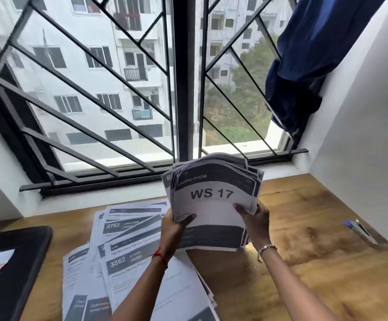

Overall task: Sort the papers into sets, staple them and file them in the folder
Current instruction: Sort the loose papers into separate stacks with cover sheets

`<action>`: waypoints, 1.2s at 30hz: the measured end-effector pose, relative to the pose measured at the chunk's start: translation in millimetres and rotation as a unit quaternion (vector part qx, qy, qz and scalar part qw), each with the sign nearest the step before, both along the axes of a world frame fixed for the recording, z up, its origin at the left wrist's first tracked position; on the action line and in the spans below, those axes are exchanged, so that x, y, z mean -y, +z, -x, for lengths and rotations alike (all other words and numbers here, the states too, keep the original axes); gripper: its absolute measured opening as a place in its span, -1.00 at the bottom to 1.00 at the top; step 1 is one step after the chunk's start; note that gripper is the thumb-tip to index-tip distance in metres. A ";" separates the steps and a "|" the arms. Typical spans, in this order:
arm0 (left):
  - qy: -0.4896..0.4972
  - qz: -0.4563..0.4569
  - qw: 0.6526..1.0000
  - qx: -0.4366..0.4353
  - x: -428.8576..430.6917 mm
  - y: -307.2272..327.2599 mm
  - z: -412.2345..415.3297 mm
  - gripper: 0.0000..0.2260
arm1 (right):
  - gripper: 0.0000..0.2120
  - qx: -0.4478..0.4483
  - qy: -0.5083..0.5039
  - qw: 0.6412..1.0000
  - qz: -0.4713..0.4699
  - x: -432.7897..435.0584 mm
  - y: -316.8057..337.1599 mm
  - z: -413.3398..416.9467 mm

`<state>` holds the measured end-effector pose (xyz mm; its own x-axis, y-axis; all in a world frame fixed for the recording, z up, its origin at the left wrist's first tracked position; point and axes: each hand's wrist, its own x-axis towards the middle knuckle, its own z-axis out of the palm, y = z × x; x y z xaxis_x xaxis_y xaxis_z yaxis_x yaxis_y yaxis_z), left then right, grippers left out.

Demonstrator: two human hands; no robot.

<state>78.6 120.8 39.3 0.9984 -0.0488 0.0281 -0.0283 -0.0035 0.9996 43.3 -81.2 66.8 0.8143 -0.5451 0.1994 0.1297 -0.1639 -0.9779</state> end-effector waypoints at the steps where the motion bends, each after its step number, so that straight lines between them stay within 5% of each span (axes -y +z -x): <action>1: 0.001 0.009 1.000 -0.001 0.2 1.1 -1.4 -0.70 | -0.83 -0.012 0.009 1.000 -0.007 0.2 0.5 -1.9; 14: -0.003 0.088 0.996 -0.009 11.7 14.8 -12.0 -0.67 | -0.81 0.003 0.008 1.000 0.012 8.2 18.3 -16.2; 26: -0.008 -0.024 1.000 -0.013 10.5 3.9 -7.1 -0.93 | -0.86 -0.090 0.025 0.996 0.014 5.9 -17.7 -11.3; 36: 0.027 -0.080 0.992 -0.096 7.9 -8.9 -21.9 -0.74 | -0.53 -0.187 0.077 0.979 -0.007 21.5 -12.3 -19.4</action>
